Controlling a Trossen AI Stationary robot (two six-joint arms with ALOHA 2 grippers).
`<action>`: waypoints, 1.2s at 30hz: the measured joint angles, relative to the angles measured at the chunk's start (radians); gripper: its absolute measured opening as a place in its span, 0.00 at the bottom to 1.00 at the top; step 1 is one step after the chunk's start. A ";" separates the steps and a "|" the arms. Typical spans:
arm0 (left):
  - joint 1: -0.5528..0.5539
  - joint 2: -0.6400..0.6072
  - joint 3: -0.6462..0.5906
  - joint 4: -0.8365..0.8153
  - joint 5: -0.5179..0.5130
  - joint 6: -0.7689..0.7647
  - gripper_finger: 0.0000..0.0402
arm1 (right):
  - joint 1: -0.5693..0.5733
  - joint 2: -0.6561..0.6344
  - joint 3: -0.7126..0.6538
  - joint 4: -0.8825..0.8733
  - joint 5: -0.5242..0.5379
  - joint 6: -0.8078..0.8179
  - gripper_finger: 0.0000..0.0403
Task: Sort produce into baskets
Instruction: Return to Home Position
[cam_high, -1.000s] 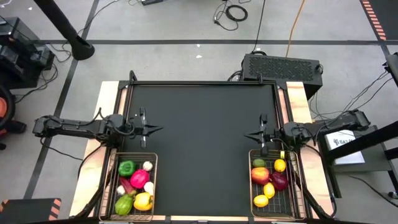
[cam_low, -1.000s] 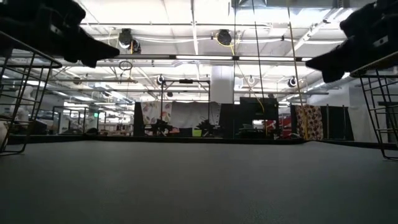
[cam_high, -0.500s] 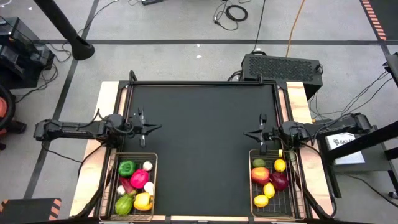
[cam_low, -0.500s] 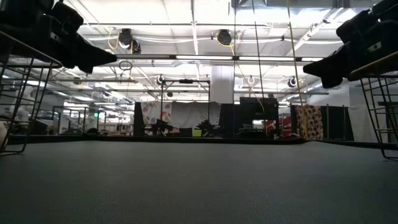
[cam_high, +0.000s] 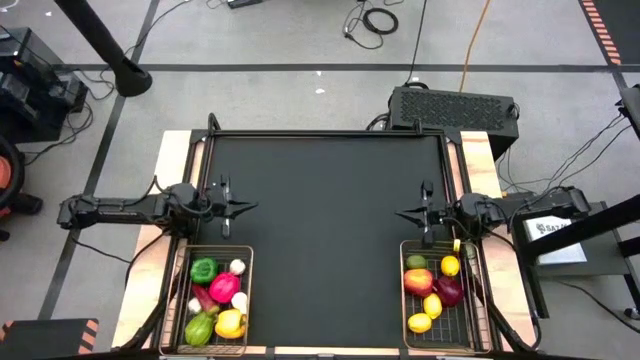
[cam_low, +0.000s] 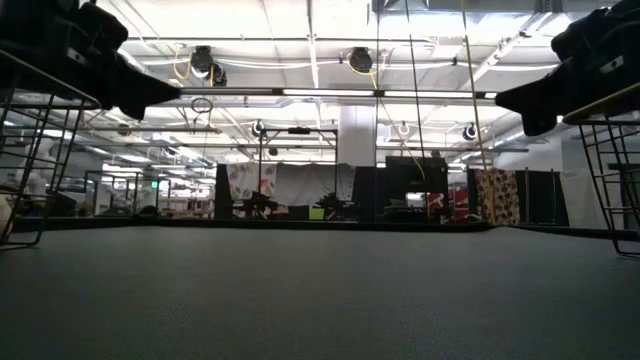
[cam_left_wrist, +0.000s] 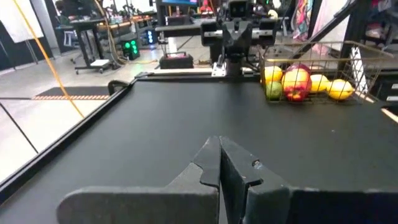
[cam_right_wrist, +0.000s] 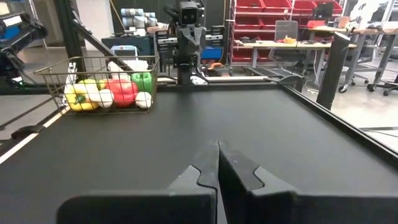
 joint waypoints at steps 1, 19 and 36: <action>0.000 -0.018 0.000 -0.010 0.000 -0.003 0.00 | 0.000 -0.014 0.000 -0.013 0.000 0.000 0.00; 0.000 -0.270 -0.007 -0.146 0.000 -0.031 0.00 | 0.000 -0.209 0.000 -0.155 -0.021 0.003 0.00; 0.000 -0.293 -0.097 -0.062 0.015 -0.034 0.00 | 0.000 -0.239 0.001 -0.183 -0.055 -0.013 0.00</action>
